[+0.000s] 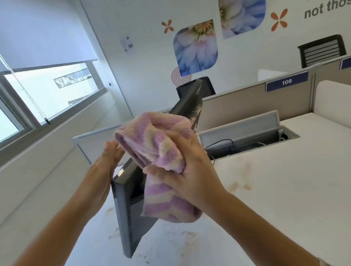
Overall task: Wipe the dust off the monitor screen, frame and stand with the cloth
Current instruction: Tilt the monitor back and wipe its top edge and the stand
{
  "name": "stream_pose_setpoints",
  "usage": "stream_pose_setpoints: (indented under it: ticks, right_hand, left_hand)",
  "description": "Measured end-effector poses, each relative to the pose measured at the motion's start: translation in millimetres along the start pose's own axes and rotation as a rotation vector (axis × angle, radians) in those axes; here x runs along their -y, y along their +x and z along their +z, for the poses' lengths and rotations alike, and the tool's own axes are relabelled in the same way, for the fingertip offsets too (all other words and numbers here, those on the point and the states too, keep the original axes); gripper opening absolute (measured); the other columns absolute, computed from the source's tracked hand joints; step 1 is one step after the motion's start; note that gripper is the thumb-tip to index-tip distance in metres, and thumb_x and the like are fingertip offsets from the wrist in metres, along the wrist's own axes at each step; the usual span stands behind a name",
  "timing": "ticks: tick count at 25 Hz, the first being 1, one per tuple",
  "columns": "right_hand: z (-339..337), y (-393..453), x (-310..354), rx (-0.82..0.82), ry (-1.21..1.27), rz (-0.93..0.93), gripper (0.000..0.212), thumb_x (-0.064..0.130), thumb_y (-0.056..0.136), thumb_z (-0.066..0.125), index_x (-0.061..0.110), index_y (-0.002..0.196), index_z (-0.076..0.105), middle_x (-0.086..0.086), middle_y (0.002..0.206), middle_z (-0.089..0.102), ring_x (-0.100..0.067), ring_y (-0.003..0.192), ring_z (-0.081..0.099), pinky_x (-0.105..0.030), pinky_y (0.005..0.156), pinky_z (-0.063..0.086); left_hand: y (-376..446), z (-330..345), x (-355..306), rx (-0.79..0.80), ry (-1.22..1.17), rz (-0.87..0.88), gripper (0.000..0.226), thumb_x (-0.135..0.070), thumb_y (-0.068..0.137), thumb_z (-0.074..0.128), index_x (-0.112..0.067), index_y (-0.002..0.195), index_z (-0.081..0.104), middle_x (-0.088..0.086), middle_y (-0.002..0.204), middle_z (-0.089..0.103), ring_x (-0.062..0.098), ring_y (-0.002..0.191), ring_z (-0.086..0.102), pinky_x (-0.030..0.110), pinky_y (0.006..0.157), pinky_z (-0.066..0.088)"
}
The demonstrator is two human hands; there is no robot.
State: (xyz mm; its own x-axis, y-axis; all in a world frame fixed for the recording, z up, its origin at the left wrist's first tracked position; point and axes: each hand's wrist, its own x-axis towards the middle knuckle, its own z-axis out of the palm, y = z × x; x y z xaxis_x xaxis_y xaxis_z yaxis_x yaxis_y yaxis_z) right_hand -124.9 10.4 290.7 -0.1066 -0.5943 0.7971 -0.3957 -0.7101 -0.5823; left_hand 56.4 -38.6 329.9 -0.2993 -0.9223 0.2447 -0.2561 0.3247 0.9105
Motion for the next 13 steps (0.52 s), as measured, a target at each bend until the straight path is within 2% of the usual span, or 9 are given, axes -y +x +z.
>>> stream_pose_setpoints:
  ticks: [2, 3, 4, 6, 8, 9, 11, 12, 13]
  right_hand:
    - [22, 16, 7, 0.143, -0.171, -0.152, 0.047, 0.045, 0.079, 0.068, 0.032, 0.123, 0.057, -0.002, 0.124, 0.051, -0.022, 0.106, 0.051, -0.033, 0.088, 0.047]
    - [29, 22, 4, 0.177, -0.249, -0.185, 0.043, 0.038, 0.08, 0.069, 0.03, 0.122, 0.059, -0.006, 0.125, 0.051, -0.026, 0.104, 0.051, -0.038, 0.085, 0.048]
    - [30, 30, -3, 0.185, -0.312, -0.192, 0.039, 0.033, 0.081, 0.069, 0.028, 0.119, 0.062, -0.008, 0.125, 0.052, -0.029, 0.101, 0.052, -0.041, 0.08, 0.049]
    - [21, 53, -26, 0.193, -0.385, -0.115, 0.032, 0.032, 0.083, 0.064, 0.027, 0.115, 0.063, -0.01, 0.129, 0.049, -0.034, 0.1, 0.051, -0.045, 0.076, 0.05]
    - [8, 81, -57, 0.23, -0.451, 0.001, 0.033, 0.037, 0.087, 0.058, 0.028, 0.119, 0.059, -0.01, 0.133, 0.044, -0.038, 0.105, 0.048, -0.048, 0.08, 0.048]
    - [2, 97, -73, 0.256, -0.495, 0.046, 0.036, 0.041, 0.089, 0.055, 0.028, 0.123, 0.057, -0.01, 0.133, 0.042, -0.039, 0.107, 0.047, -0.049, 0.082, 0.046]
    - [-10, 126, -103, 0.316, -0.58, 0.128, 0.044, 0.049, 0.091, 0.05, 0.028, 0.129, 0.053, -0.012, 0.132, 0.041, -0.039, 0.111, 0.045, -0.049, 0.088, 0.043]
    - [-16, 139, -116, 0.339, -0.613, 0.177, 0.047, 0.052, 0.091, 0.048, 0.027, 0.131, 0.052, -0.013, 0.132, 0.04, -0.04, 0.114, 0.045, -0.048, 0.091, 0.042]
    - [-22, 152, -127, 0.353, -0.639, 0.218, 0.049, 0.052, 0.091, 0.047, 0.027, 0.132, 0.051, -0.014, 0.133, 0.039, -0.041, 0.116, 0.044, -0.048, 0.093, 0.041]
  left_hand:
    - [0, 6, -3, -0.193, 0.027, -0.077, 0.036, -0.012, 0.097, 0.034, -0.02, 0.08, 0.065, -0.008, 0.076, 0.069, 0.016, 0.087, 0.06, 0.026, 0.07, 0.044]
    - [1, 6, -4, -0.243, 0.032, -0.088, 0.033, -0.01, 0.096, 0.035, -0.017, 0.077, 0.062, -0.009, 0.071, 0.068, 0.018, 0.085, 0.059, 0.027, 0.068, 0.044]
    - [1, 5, -6, -0.257, 0.05, -0.09, 0.03, -0.016, 0.097, 0.036, -0.019, 0.084, 0.063, -0.012, 0.077, 0.07, 0.016, 0.09, 0.059, 0.028, 0.076, 0.045]
    - [1, 2, -11, -0.223, 0.153, -0.083, 0.031, -0.031, 0.098, 0.033, -0.025, 0.11, 0.061, -0.014, 0.105, 0.067, 0.007, 0.11, 0.054, 0.025, 0.094, 0.037]
    - [-1, 5, -19, -0.197, 0.276, -0.046, 0.035, -0.034, 0.096, 0.032, -0.03, 0.125, 0.051, -0.016, 0.122, 0.059, 0.001, 0.119, 0.044, 0.011, 0.093, 0.029]
    - [-1, 8, -23, -0.182, 0.317, -0.021, 0.034, -0.032, 0.096, 0.033, -0.032, 0.125, 0.049, -0.018, 0.126, 0.055, 0.0, 0.123, 0.041, 0.01, 0.095, 0.029]
    - [-1, 16, -27, -0.126, 0.476, 0.014, 0.032, -0.029, 0.094, 0.035, -0.039, 0.122, 0.047, -0.019, 0.135, 0.044, 0.003, 0.135, 0.027, 0.028, 0.113, 0.021]
    - [0, 19, -28, -0.091, 0.574, 0.033, 0.032, -0.028, 0.094, 0.033, -0.042, 0.121, 0.043, -0.021, 0.138, 0.036, 0.004, 0.139, 0.018, 0.038, 0.117, 0.01]
    - [2, 20, -28, -0.068, 0.664, 0.05, 0.033, -0.032, 0.092, 0.031, -0.044, 0.121, 0.039, -0.026, 0.139, 0.028, 0.003, 0.14, 0.01, 0.04, 0.117, 0.0]
